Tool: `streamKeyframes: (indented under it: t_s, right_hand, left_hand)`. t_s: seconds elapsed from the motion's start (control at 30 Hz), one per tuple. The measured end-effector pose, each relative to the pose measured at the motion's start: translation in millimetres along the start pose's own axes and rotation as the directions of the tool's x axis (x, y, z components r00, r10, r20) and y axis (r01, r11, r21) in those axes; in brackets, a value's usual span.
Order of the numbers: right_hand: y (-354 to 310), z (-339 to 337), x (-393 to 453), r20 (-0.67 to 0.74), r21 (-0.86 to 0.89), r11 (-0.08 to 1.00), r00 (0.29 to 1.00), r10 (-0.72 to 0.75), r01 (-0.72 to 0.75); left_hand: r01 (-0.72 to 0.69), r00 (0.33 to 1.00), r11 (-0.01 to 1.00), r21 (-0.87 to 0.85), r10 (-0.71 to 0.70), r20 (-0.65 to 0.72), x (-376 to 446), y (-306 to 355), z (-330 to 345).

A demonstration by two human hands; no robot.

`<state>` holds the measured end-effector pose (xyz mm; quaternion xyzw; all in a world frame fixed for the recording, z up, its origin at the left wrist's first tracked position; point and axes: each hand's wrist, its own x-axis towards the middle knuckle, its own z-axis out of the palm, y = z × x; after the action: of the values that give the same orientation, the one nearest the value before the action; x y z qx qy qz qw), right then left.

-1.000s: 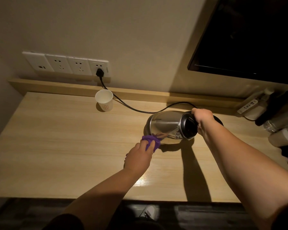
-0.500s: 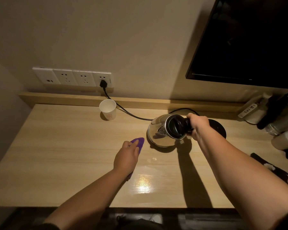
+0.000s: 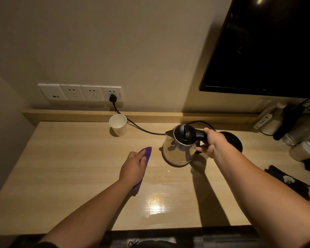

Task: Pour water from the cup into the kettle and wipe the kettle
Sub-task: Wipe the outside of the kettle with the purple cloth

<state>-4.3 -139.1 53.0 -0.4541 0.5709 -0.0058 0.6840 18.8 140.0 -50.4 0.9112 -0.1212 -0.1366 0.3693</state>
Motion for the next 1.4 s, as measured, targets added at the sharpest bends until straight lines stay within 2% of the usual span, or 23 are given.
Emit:
streamKeyframes:
  t_s: [0.07, 0.13, 0.17, 0.23, 0.27, 0.33, 0.37, 0.43, 0.53, 0.67, 0.9, 1.0, 1.13, 1.3, 1.4]
  right_hand:
    - [2.6, -12.6, -5.0, 0.031, -0.138, 0.990, 1.000, 0.001, 0.004]
    - [7.3, -26.5, -6.4, 0.033, -0.416, 0.901, 0.992, -0.124, 0.126]
    - [9.6, -31.9, -5.1, 0.034, -0.567, 0.797, 0.973, -0.230, 0.208]
    - [12.1, -36.4, 0.9, 0.100, -0.770, 0.528, 0.884, -0.457, 0.359]
    - [12.4, -34.0, 2.4, 0.186, -0.810, 0.394, 0.828, -0.530, 0.434]
    - [12.6, -23.0, 2.7, 0.384, -0.821, 0.151, 0.729, -0.567, 0.550]
    - [12.9, -17.2, 1.8, 0.444, -0.815, 0.070, 0.698, -0.563, 0.575]
    - [15.2, -11.5, 3.9, 0.456, -0.824, 0.028, 0.692, -0.560, 0.566]
    - [24.4, -9.9, 6.6, 0.419, -0.842, 0.040, 0.699, -0.580, 0.538]
    - [39.3, -6.0, 9.7, 0.369, -0.824, 0.121, 0.687, -0.627, 0.553]
    - [54.0, -11.1, 14.5, 0.227, -0.630, 0.468, 0.724, -0.652, 0.619]
    - [53.4, -20.5, 19.3, 0.168, -0.542, 0.583, 0.758, -0.630, 0.605]
    - [53.5, -28.7, 22.0, 0.138, -0.450, 0.674, 0.791, -0.596, 0.586]
    - [55.5, -40.7, 31.4, 0.133, -0.421, 0.711, 0.814, -0.565, 0.563]
    - [55.1, -45.3, 35.3, 0.133, -0.423, 0.721, 0.825, -0.550, 0.549]
  left_hand:
    - [0.001, 1.000, 1.000, -0.012, -0.001, -0.003, 3.4, 0.5, -4.5]
    - [0.001, 1.000, 1.000, -0.022, -0.001, -0.007, 7.4, 0.5, -8.1]
    - [0.003, 1.000, 1.000, -0.028, -0.003, -0.006, 9.7, 0.4, -9.2]
    - [0.016, 1.000, 0.999, -0.049, -0.015, 0.004, 14.3, 1.4, -9.2]
    - [0.024, 1.000, 0.998, -0.060, -0.023, 0.012, 16.7, 2.6, -8.3]
    - [0.037, 0.999, 0.996, -0.077, -0.035, 0.028, 20.6, 7.2, -5.9]
    - [0.039, 0.999, 0.995, -0.087, -0.036, 0.037, 21.9, 10.2, -4.4]
    - [0.041, 0.998, 0.993, -0.109, -0.035, 0.055, 22.9, 15.2, -1.8]
    - [0.046, 0.997, 0.991, -0.124, -0.039, 0.063, 22.6, 19.8, -0.7]
    - [0.070, 0.996, 0.989, -0.128, -0.063, 0.060, 22.9, 17.8, -1.6]
    - [0.063, 0.998, 0.979, -0.193, -0.063, 0.005, 30.1, 32.6, -7.1]
    - [-0.020, 1.000, 0.981, -0.193, 0.015, -0.027, 31.7, 48.6, -6.7]
    - [-0.167, 0.985, 0.976, -0.138, 0.158, -0.075, 34.6, 78.7, -0.1]
    - [-0.297, 0.953, 0.955, -0.008, 0.296, -0.065, 43.1, 110.0, 10.8]
    - [-0.347, 0.936, 0.929, 0.131, 0.352, -0.014, 46.9, 120.3, 19.4]
